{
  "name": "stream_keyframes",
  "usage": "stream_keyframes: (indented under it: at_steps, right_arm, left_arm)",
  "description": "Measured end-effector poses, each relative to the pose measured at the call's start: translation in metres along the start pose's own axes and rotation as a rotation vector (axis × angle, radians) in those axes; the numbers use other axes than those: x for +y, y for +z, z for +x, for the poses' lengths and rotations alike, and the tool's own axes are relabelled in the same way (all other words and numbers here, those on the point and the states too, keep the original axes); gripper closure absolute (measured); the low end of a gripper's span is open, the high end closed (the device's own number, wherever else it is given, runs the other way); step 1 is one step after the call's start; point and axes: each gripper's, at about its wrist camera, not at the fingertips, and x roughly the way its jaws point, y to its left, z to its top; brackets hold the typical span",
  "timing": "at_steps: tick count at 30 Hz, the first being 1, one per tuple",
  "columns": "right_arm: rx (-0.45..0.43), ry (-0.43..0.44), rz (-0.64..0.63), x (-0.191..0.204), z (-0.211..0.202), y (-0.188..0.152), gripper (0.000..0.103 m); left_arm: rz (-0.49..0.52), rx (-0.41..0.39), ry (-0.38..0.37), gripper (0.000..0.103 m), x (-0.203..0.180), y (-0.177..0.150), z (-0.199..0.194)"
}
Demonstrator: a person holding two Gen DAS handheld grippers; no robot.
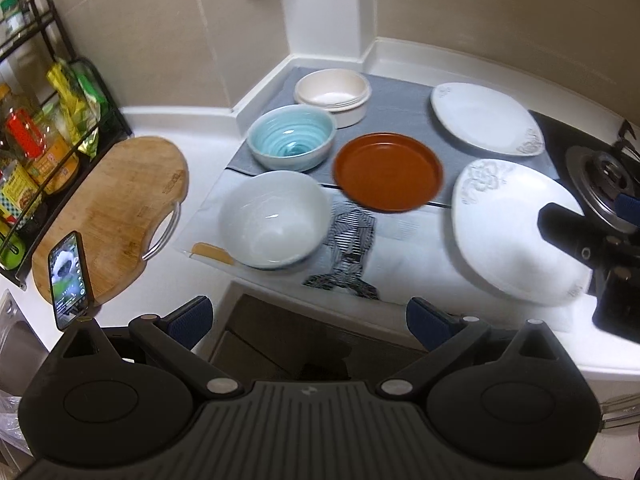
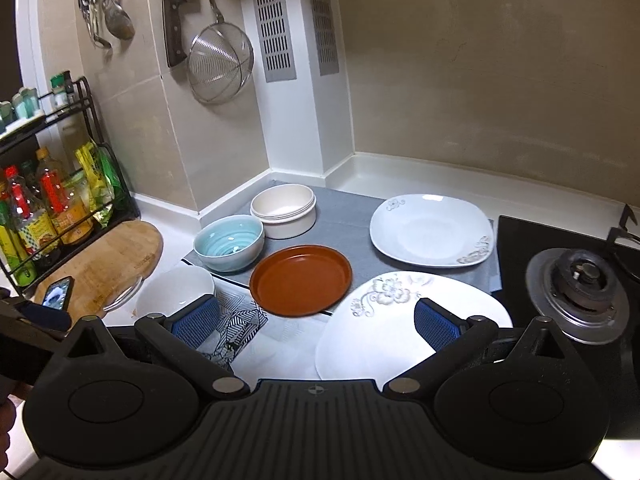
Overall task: Organize plates and bowls
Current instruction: 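Move both grippers down toward the rim of the terracotta-orange plate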
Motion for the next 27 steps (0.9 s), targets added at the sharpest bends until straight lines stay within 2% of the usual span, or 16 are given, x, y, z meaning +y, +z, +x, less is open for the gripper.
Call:
stream_keyframes:
  at_steps: [6, 12, 19, 23, 27]
  right_arm:
    - [0.04, -0.011, 0.0, 0.021, 0.038, 0.024, 0.0]
    - [0.077, -0.04, 0.022, 0.029, 0.072, 0.044, 0.0]
    - [0.247, 0.018, 0.091, 0.005, 0.122, 0.071, 0.0]
    - [0.331, 0.054, 0.059, -0.016, 0.16, 0.083, 0.0]
    - [0.393, 0.105, 0.019, -0.036, 0.197, 0.094, 0.0]
  left_arm:
    - [-0.016, 0.018, -0.047, 0.0, 0.034, 0.024, 0.03]
    - [0.003, 0.042, -0.104, 0.0, 0.047, 0.049, 0.059]
    - [-0.002, 0.099, -0.221, 0.0, 0.035, 0.078, 0.083]
    - [-0.043, 0.109, -0.234, 0.0, 0.019, 0.093, 0.094]
    - [-0.173, 0.176, -0.258, 0.0, 0.005, 0.103, 0.111]
